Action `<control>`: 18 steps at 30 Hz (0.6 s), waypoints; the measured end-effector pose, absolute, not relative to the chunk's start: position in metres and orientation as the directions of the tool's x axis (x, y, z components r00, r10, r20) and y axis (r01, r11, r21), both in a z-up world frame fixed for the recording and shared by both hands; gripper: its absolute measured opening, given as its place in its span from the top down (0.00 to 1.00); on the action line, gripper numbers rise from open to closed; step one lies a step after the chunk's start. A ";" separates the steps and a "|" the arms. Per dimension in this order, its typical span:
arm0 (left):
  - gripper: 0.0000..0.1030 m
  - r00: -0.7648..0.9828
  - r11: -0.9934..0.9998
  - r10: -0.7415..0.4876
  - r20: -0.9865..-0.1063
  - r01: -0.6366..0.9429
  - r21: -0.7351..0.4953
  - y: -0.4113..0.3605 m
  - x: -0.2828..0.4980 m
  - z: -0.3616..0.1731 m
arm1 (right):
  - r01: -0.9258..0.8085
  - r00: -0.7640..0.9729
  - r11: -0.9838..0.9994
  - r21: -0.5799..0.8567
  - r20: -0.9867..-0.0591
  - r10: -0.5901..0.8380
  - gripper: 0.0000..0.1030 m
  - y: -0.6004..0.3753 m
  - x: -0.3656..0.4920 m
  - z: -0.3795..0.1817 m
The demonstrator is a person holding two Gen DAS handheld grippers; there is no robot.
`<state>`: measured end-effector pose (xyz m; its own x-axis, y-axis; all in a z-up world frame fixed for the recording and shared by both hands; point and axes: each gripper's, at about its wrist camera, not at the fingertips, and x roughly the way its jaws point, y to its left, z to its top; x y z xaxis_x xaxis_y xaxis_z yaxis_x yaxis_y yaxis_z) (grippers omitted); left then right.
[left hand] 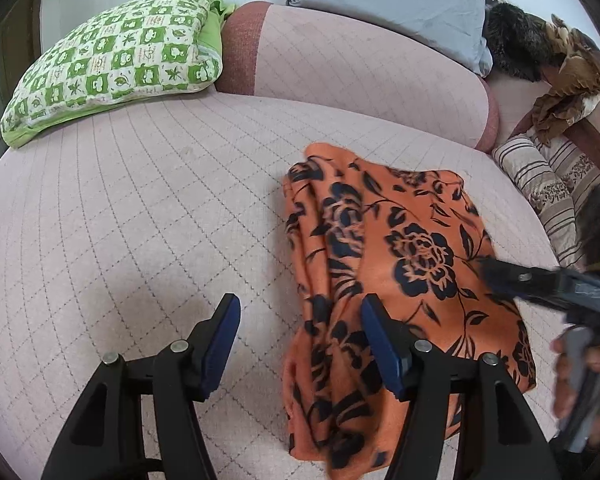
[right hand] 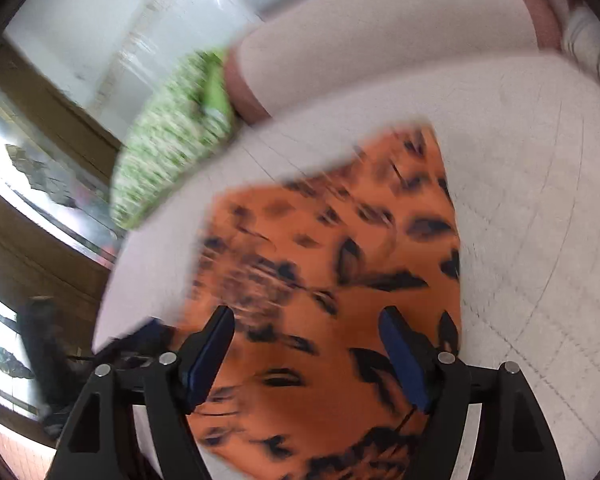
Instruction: Fold small clothes
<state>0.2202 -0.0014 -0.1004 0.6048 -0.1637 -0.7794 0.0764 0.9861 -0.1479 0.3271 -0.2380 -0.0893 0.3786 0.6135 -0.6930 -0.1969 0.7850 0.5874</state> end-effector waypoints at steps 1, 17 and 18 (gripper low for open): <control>0.33 0.603 0.987 -0.160 -0.782 0.074 -0.145 0.000 0.219 -0.101 | -0.172 0.381 0.780 0.602 -0.689 0.616 0.25 -0.241 0.329 -0.094; 0.10 0.596 1.000 -0.001 -0.803 -0.025 -0.019 -0.005 0.116 -0.079 | -0.222 0.485 0.945 0.239 -0.814 0.319 0.00 -0.235 0.175 -0.040; 0.06 0.601 1.000 -0.004 -0.799 -0.011 -0.013 -0.012 0.107 -0.075 | -0.214 0.481 0.949 0.233 -0.820 0.310 0.00 -0.236 0.166 -0.042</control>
